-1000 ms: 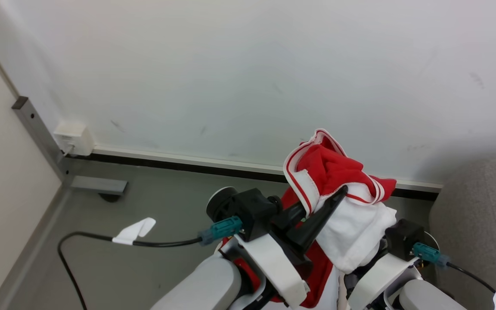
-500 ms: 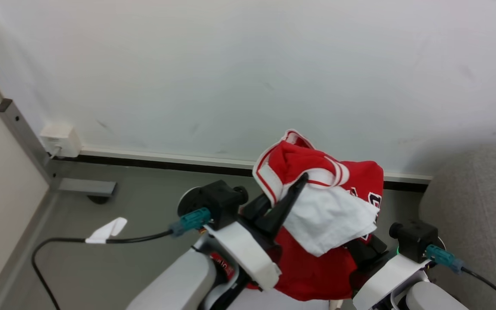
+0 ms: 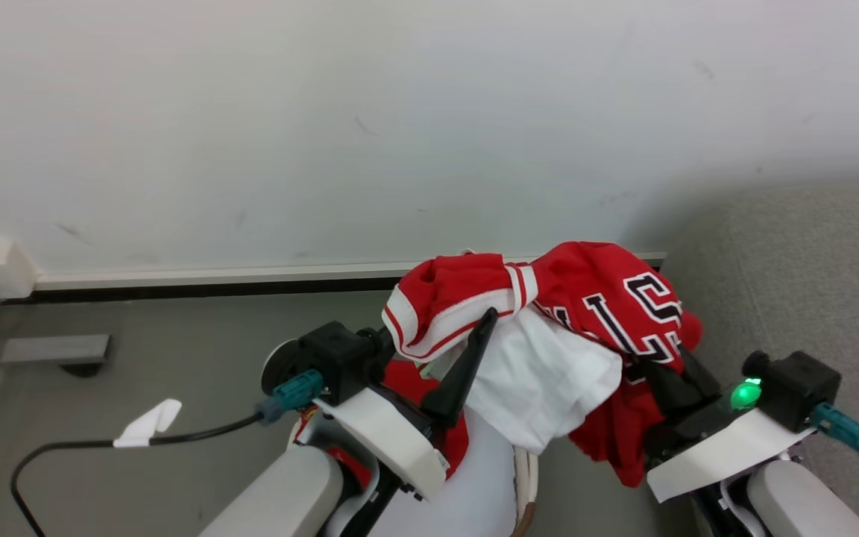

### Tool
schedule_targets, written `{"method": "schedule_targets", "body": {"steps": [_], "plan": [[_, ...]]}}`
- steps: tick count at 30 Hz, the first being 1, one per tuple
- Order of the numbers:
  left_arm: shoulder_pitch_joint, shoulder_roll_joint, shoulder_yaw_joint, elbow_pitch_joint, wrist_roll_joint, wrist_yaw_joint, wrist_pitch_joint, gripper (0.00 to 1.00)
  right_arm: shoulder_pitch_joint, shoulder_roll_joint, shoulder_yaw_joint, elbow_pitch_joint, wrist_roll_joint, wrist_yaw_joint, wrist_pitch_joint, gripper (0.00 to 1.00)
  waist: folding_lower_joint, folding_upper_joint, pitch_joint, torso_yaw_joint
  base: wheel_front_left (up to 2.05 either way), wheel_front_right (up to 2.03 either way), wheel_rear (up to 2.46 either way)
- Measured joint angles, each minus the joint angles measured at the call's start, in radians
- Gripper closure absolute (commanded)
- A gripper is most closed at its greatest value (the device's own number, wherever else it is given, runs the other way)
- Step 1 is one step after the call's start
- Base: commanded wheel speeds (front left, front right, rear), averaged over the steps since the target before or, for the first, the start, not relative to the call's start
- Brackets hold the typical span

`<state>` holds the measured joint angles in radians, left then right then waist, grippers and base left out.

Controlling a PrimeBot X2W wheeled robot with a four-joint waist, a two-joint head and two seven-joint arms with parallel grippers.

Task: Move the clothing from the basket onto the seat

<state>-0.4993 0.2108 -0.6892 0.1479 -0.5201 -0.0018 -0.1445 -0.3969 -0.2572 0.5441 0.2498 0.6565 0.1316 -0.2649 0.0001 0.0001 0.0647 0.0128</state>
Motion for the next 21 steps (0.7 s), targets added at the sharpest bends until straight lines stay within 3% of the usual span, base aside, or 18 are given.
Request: {"method": "schedule_targets", "body": {"steps": [21], "plan": [[0.018,0.052,-0.032,-0.02,0.023,-0.011,-0.025,0.0,0.114,-0.019,-0.356,-0.18,-0.078,0.0,0.0,1.0,0.0,0.0,0.03,-0.352,0.0,0.0,0.0]]}}
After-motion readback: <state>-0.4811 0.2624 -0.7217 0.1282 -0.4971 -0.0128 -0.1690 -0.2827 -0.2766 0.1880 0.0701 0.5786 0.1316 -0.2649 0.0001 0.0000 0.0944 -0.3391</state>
